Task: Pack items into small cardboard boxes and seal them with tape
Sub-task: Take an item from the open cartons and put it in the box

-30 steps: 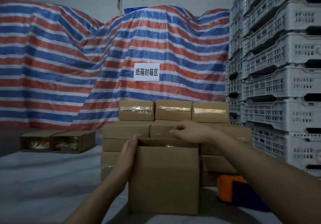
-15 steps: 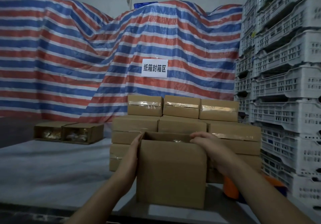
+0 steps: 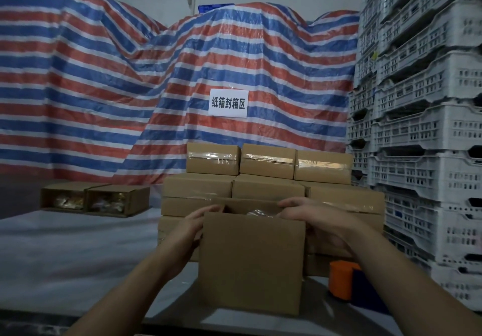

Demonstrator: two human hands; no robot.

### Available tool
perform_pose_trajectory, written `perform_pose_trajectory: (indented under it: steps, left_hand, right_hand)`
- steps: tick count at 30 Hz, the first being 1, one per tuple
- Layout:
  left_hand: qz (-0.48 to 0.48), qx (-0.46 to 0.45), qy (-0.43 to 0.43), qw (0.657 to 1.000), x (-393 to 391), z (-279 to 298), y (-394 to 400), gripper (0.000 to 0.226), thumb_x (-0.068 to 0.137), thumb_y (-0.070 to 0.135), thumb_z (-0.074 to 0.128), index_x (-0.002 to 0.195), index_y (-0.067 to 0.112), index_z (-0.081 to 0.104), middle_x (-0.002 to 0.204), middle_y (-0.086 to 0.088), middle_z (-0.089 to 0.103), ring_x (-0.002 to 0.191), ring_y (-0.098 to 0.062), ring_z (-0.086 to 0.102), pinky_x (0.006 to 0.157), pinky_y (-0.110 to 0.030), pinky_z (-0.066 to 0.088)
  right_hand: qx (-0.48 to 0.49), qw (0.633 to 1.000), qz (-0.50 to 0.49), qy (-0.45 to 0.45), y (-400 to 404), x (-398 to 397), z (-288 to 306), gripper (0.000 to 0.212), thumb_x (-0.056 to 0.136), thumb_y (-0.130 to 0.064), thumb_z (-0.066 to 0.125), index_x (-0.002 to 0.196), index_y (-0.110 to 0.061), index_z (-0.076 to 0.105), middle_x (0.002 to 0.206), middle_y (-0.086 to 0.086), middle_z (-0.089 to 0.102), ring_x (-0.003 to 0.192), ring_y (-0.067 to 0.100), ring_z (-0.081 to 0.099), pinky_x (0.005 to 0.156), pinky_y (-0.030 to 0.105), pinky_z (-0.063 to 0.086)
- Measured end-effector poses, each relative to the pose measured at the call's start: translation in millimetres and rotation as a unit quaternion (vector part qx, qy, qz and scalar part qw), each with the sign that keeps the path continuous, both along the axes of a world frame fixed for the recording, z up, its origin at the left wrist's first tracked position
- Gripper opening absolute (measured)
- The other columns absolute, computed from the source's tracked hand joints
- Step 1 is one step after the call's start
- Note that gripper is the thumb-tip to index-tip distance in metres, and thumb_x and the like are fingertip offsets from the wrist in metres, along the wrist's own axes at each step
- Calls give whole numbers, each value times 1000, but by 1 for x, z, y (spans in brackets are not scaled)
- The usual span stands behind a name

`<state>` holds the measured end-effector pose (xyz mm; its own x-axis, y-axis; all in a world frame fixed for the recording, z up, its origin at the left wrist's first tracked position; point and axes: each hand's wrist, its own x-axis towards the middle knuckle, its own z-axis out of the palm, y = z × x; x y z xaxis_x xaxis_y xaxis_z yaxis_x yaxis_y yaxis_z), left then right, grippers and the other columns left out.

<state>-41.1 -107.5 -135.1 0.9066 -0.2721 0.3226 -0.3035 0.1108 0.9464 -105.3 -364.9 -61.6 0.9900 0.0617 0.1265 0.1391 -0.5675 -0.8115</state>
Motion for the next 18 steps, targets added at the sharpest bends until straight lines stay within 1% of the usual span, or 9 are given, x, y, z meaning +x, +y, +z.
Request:
perform_pose_trajectory:
  steps: [3, 5, 8, 10, 12, 13, 15, 16, 18]
  left_hand:
    - [-34, 31, 29, 999, 3, 1, -1, 31, 88, 37, 60, 109, 19, 72, 111, -19, 70, 107, -36, 64, 100, -52, 46]
    - [-45, 29, 36, 998, 5, -2, -1, 38, 86, 37, 59, 114, 13, 68, 113, -22, 68, 108, -39, 63, 102, -53, 45]
    - [-39, 29, 27, 998, 7, -6, -4, 37, 89, 40, 54, 113, 16, 66, 106, -16, 72, 100, -33, 69, 89, -45, 54]
    - [-30, 24, 21, 999, 8, -8, -5, 31, 93, 40, 50, 107, 19, 69, 99, -10, 75, 92, -26, 72, 78, -36, 54]
    - [-27, 16, 22, 999, 7, -11, -6, 30, 96, 38, 47, 103, 20, 71, 97, -8, 76, 89, -22, 73, 69, -29, 55]
    - [-25, 9, 27, 999, 6, -12, -7, 30, 97, 37, 47, 103, 20, 71, 97, -8, 76, 89, -21, 73, 66, -27, 55]
    - [-21, 1, 35, 999, 5, -13, -8, 31, 99, 36, 45, 108, 17, 68, 95, -8, 76, 87, -21, 73, 65, -26, 55]
    - [-21, 0, 34, 999, 5, -13, -9, 31, 99, 36, 45, 109, 16, 67, 95, -8, 76, 88, -21, 73, 66, -27, 55]
    - [-21, -3, 27, 999, 5, -14, -9, 31, 96, 38, 48, 109, 18, 67, 96, -7, 76, 89, -21, 73, 69, -28, 54]
  right_hand:
    - [8, 1000, 5, -6, -2, 1, -4, 59, 85, -35, 73, 140, -27, 51, 126, -1, 58, 117, 19, 55, 104, 44, 48]
    - [22, 1000, 4, -11, -3, 3, -8, 57, 85, -35, 73, 137, -30, 52, 126, 0, 58, 117, 20, 56, 105, 45, 48]
    - [64, 998, -4, -22, -1, 6, -15, 51, 84, -35, 74, 131, -34, 55, 123, 1, 61, 115, 23, 58, 105, 48, 47]
    - [111, 993, -11, -42, -1, 9, -26, 52, 80, -41, 74, 129, -34, 58, 121, 1, 63, 113, 23, 59, 101, 46, 48]
    - [187, 980, -13, -68, -3, 12, -37, 50, 78, -51, 66, 125, -34, 62, 123, 1, 65, 116, 24, 59, 104, 47, 45]
    - [255, 963, -7, -82, -4, 14, -44, 47, 81, -52, 62, 122, -31, 66, 122, 5, 68, 115, 26, 60, 103, 48, 44]
    - [370, 923, 0, -110, -7, 18, -53, 36, 90, -44, 55, 115, -24, 71, 120, 13, 71, 111, 31, 64, 96, 46, 48]
    - [379, 917, -8, -126, -6, 19, -58, 30, 97, -38, 51, 113, -25, 73, 120, 13, 71, 109, 31, 66, 92, 45, 50]
    - [353, 924, -35, -145, -4, 23, -67, 29, 104, -30, 46, 113, -32, 73, 120, 8, 72, 107, 27, 68, 82, 41, 53]
